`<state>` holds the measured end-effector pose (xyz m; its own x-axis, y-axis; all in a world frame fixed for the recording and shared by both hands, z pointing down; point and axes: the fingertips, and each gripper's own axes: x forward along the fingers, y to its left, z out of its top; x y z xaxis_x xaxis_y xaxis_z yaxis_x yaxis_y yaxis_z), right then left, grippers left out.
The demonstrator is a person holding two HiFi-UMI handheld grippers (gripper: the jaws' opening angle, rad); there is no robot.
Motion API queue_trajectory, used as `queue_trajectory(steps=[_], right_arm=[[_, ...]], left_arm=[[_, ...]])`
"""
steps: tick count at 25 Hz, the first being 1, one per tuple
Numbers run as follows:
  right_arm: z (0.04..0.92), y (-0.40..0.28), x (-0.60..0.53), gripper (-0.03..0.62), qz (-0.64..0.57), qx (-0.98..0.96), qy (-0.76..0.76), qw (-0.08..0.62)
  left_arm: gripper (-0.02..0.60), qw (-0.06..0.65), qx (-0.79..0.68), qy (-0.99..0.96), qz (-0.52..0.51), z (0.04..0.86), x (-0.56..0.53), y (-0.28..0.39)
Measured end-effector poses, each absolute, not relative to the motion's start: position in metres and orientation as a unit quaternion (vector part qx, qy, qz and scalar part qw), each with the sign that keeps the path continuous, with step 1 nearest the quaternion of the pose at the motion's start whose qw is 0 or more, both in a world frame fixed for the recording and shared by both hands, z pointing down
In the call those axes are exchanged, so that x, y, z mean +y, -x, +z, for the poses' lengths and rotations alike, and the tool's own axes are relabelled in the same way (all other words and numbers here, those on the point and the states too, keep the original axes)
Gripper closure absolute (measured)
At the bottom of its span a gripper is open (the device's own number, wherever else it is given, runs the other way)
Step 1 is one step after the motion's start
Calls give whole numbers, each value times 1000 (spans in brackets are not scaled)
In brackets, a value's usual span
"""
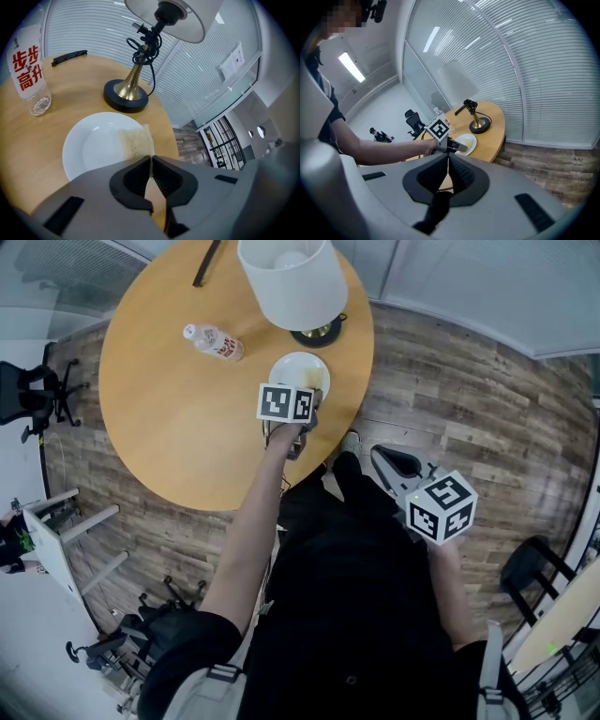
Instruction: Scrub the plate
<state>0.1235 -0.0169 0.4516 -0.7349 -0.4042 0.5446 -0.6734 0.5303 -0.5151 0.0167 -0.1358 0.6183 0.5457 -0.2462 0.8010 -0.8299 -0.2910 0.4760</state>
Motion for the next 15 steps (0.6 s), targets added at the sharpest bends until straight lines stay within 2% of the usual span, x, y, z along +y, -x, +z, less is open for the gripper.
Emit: queue_trajectory(steps=[9, 15], right_arm=[[449, -117, -22, 576, 368, -859, -307, 181], [449, -108, -24, 576, 366, -863, -297, 184]], left_arm=[[558, 461, -338, -756, 319, 608, -119, -20], [558, 466, -356, -744, 321, 613, -100, 12]])
